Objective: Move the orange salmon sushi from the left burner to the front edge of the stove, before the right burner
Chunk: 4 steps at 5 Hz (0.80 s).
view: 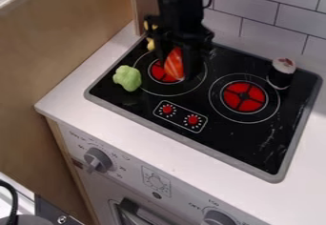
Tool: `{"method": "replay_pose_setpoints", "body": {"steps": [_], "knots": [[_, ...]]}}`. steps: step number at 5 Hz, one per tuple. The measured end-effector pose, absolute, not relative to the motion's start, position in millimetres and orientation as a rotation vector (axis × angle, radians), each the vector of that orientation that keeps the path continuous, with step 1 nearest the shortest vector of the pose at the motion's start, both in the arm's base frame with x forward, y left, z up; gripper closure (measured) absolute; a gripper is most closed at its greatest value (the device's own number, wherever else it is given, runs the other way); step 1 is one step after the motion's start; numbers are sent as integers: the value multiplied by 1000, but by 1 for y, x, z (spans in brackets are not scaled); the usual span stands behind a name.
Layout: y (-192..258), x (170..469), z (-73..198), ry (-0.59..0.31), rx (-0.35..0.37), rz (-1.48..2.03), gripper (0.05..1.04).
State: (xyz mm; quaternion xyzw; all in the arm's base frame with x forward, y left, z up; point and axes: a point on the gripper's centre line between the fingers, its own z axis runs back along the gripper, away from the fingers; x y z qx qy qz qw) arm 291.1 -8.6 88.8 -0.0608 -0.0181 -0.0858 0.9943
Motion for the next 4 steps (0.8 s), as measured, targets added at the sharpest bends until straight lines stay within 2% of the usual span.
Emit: {"method": "replay_pose_setpoints", "body": {"steps": [1,3,4], "knots": [[-21,286,112,-72,-101,-129,524],[-67,260,130,-68,-109,-158,524],[-90,251,130,-55,-98,-195,524]]}}
